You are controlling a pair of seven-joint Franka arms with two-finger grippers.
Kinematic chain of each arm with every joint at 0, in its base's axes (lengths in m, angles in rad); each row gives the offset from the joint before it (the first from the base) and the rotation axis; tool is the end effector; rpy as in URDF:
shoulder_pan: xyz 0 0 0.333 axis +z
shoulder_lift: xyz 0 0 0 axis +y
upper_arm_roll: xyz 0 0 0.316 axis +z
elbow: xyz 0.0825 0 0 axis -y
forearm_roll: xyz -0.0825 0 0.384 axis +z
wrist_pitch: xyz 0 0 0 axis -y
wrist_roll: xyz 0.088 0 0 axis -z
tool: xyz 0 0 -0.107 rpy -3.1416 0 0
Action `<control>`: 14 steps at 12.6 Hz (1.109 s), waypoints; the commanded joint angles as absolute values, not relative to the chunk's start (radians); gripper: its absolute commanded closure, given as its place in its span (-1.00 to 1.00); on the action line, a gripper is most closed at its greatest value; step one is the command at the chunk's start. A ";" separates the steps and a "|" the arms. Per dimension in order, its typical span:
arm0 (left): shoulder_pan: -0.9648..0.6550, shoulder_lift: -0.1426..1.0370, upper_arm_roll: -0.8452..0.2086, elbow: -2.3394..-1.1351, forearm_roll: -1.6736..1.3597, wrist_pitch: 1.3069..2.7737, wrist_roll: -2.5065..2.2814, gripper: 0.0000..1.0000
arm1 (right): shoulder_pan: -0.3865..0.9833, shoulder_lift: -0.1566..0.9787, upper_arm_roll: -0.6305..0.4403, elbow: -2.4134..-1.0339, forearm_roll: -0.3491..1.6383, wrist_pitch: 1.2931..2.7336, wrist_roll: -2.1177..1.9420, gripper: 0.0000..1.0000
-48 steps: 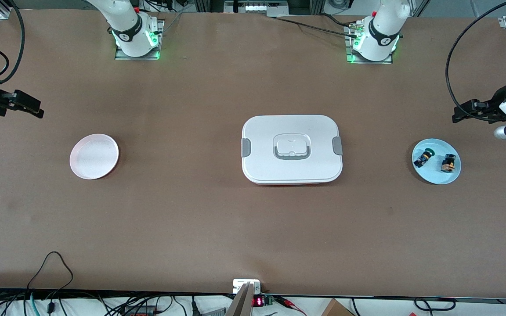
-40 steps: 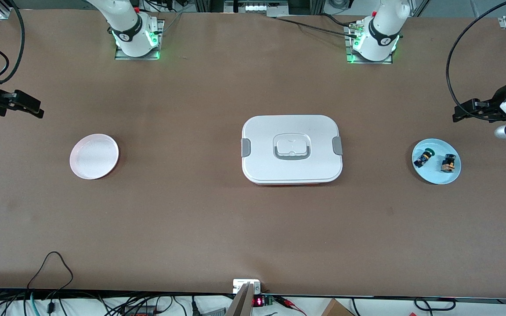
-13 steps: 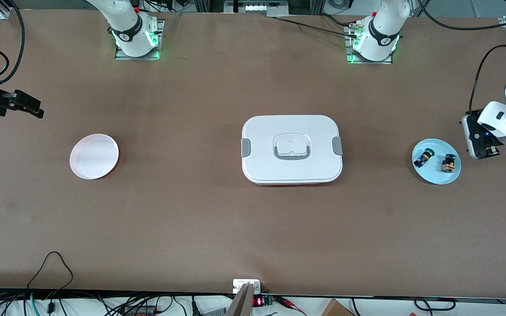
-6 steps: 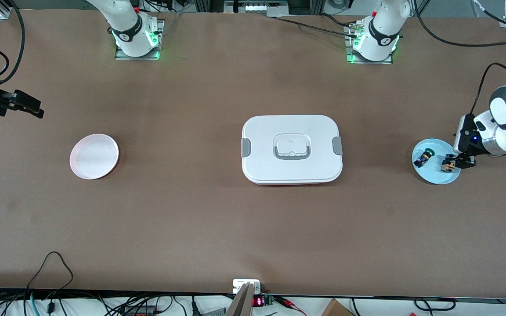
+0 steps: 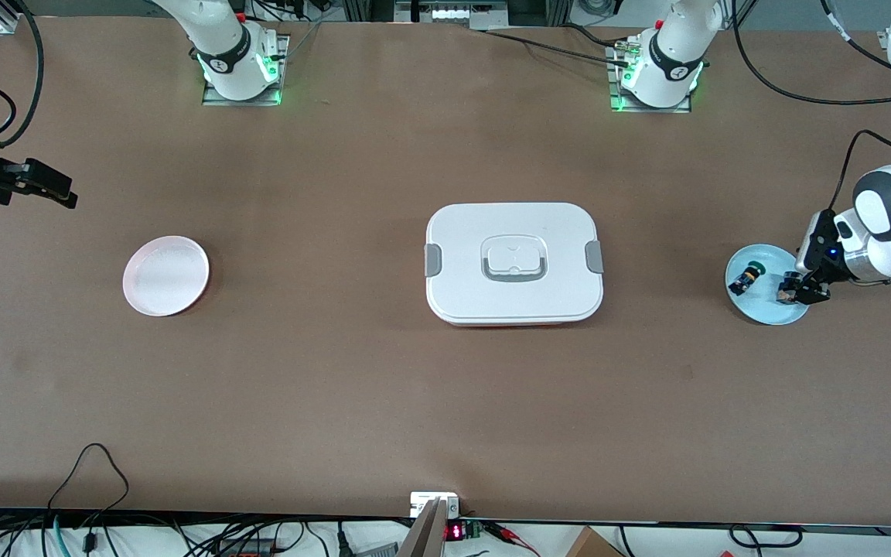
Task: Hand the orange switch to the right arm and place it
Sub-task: 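Lower the left gripper and grasp the orange-bodied switch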
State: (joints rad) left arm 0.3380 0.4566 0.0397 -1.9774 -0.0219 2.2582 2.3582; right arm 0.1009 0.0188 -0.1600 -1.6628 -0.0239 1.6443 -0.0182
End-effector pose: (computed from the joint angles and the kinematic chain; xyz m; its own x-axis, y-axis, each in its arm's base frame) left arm 0.5522 0.2179 0.2215 -0.3766 -0.9184 0.1213 -0.9120 0.3905 0.1254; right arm 0.5620 -0.0349 0.5769 0.9985 -0.0392 -0.0376 -0.0382 -0.9989 0.0261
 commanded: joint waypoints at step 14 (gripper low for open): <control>0.359 0.583 0.037 -1.871 -0.081 2.309 2.410 -1.00 | 0.103 0.009 -0.156 -1.669 -0.011 1.654 -0.025 -1.00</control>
State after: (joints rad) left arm 0.3461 0.5591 0.0400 -1.8967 -0.0519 2.3023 2.3748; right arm 0.1035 0.0188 -0.1591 -1.6628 -0.0238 1.6450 -0.0182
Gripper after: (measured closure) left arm 0.000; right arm 0.000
